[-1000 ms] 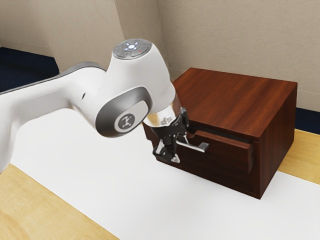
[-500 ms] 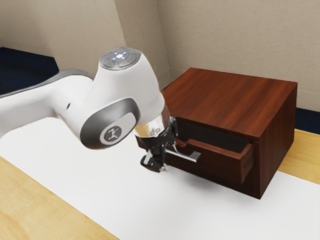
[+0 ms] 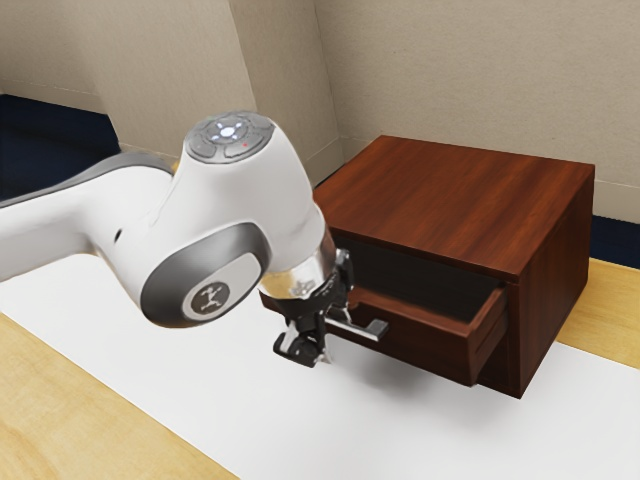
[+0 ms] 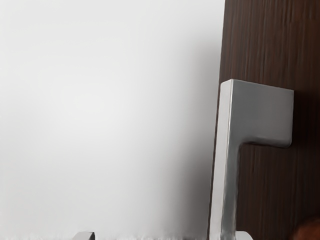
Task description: Pull the drawer handle with one arm to open the drawer
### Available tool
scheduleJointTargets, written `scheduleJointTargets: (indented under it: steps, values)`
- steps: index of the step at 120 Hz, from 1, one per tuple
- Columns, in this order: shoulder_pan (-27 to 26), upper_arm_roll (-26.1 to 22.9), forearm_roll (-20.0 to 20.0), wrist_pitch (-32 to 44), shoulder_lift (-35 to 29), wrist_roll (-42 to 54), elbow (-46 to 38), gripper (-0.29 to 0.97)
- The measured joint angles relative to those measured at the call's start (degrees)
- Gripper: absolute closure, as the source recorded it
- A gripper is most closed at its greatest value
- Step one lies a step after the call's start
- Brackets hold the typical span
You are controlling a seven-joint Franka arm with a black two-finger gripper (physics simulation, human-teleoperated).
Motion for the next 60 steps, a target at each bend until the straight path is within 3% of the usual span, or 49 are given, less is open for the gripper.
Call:
scheduleJointTargets:
  steps: [60]
  values:
    - [0.23, 0.09, -2.05, -0.26, -3.42, 0.00, -3.02, 0.39]
